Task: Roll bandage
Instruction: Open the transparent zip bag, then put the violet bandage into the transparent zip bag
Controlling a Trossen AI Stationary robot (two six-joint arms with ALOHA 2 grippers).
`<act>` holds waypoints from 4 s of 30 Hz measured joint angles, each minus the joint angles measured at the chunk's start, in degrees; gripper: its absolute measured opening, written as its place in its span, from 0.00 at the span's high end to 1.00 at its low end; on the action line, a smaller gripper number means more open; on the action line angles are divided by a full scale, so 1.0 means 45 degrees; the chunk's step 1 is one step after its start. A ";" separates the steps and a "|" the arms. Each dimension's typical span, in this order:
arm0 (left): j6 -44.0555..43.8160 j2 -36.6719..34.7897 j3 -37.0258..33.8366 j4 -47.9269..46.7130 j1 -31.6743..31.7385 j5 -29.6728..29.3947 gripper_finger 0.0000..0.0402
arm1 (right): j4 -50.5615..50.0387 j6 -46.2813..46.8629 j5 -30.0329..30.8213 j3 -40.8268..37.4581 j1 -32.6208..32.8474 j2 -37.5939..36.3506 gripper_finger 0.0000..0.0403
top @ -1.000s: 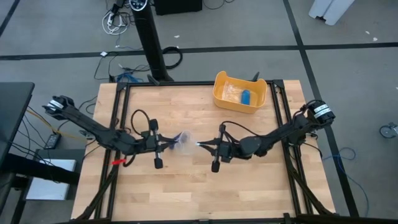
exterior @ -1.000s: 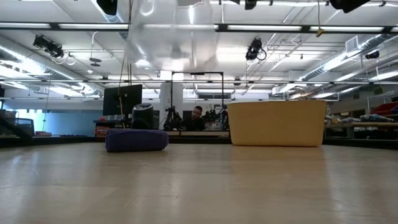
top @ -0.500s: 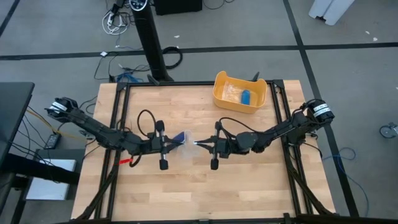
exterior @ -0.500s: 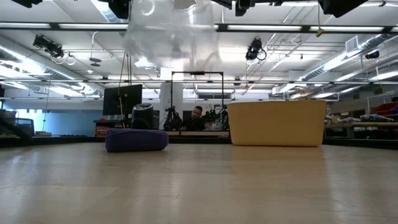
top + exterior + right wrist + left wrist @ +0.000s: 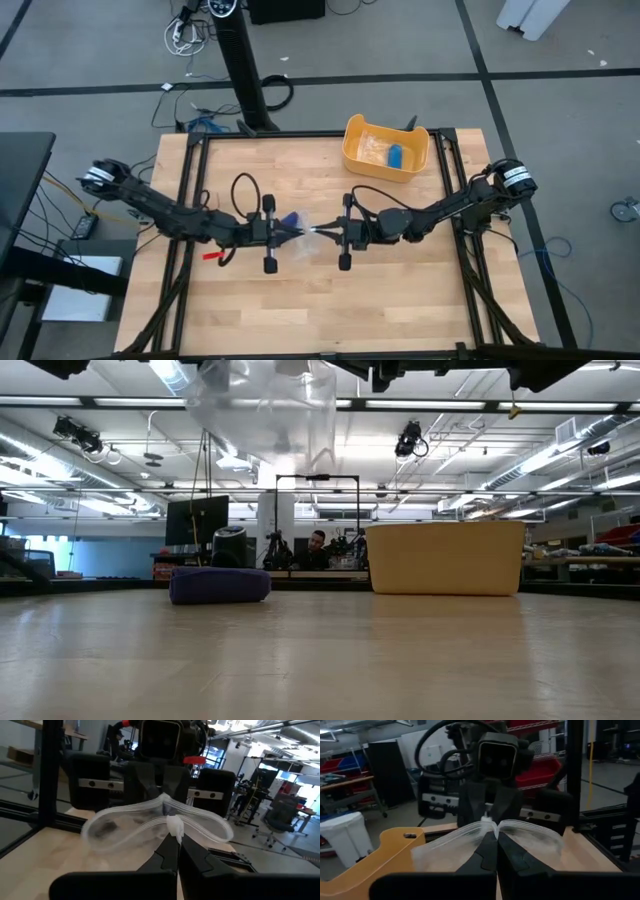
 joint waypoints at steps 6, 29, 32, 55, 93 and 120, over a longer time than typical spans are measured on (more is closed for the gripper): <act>0.0219 0.0619 0.0425 -0.0002 0.0255 0.0604 1.00 | -0.0051 -0.0001 -0.0008 0.0000 0.0000 0.0000 1.00; 0.0942 0.0709 0.0429 -0.1971 0.0300 -0.2526 1.00 | -0.3946 0.0819 0.4449 0.0005 0.0480 0.0005 0.89; 0.1570 0.0709 0.0429 -0.2150 0.0158 -0.3206 1.00 | -0.4534 0.1065 0.5173 0.0005 0.0568 0.0005 0.84; 0.4224 0.0699 0.0424 -0.4993 -0.1174 -0.9319 1.00 | -0.7709 0.1962 0.8335 0.0005 0.2588 -0.0811 0.69; 0.2748 -0.5199 -0.3154 -0.5102 -0.0147 -0.9671 1.00 | -1.1864 -0.0590 -0.1651 0.9994 -0.2332 0.7718 0.44; 0.2545 -0.5193 -0.3160 -0.5009 -0.0086 -0.8859 1.00 | -1.5755 -0.0513 -0.2273 1.2635 -0.2941 0.9528 0.53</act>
